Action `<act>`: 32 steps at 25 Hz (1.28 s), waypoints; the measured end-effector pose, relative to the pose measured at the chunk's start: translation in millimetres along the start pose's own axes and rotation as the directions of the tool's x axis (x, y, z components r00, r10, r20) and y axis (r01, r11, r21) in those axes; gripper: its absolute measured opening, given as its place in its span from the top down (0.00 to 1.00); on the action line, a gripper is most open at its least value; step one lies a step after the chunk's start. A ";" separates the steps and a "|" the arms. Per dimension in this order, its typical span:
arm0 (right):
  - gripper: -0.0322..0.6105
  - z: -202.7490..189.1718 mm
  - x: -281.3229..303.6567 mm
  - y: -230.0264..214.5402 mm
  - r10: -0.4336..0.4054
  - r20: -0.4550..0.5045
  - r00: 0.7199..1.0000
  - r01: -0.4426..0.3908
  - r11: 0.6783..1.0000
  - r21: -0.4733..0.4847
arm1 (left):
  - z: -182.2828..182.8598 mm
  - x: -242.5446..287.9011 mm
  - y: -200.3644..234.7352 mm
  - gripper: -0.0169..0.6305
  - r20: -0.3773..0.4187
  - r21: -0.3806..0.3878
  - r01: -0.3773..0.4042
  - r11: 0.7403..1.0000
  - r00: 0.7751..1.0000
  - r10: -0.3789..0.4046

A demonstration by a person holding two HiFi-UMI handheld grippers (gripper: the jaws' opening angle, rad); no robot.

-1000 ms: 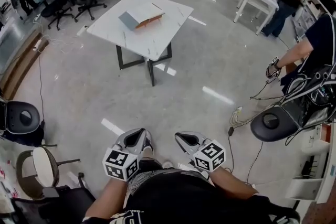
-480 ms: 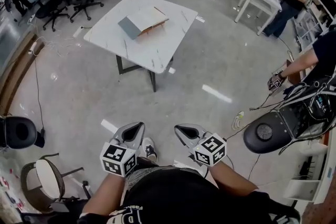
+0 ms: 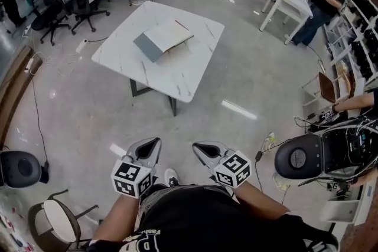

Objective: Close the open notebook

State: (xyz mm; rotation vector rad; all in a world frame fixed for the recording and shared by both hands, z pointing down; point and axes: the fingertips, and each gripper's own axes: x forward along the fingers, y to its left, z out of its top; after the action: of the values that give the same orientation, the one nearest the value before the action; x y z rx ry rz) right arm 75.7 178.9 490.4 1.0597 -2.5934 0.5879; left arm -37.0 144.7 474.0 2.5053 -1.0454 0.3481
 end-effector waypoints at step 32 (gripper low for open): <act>0.95 68.8 130.6 -92.6 0.073 -0.030 0.997 -0.074 0.997 -0.019 | 38.5 81.5 124.7 0.88 -0.027 -0.052 -0.062 0.997 0.998 0.060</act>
State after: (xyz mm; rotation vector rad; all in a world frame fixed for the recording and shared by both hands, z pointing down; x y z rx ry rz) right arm 44.5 8.2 506.3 0.9460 -2.6170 0.5886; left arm -68.0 -3.1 503.6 2.4204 -1.1084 0.3644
